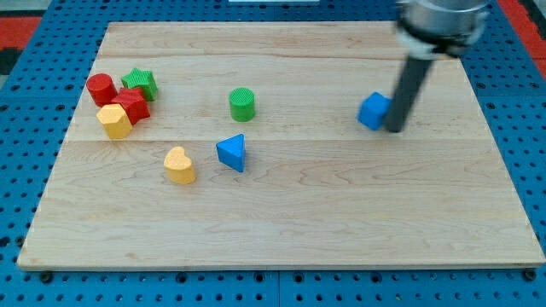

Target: Push the blue cube towards the green circle

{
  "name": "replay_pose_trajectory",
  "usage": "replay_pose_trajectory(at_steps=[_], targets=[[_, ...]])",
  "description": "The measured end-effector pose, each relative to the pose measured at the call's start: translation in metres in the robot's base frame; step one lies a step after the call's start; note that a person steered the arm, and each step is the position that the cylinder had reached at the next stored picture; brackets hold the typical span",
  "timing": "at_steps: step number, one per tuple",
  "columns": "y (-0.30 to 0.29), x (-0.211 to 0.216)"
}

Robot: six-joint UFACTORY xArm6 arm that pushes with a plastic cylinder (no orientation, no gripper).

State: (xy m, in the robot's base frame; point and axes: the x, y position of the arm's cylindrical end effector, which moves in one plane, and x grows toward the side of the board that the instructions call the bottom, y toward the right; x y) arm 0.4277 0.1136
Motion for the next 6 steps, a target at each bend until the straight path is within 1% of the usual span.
replay_pose_trajectory(at_steps=[1,2,3,4,5,6], targets=[[-0.056,-0.014],[0.037,-0.013],[0.083,-0.033],[0.029,-0.055],[-0.101,-0.061],[-0.171,-0.054]])
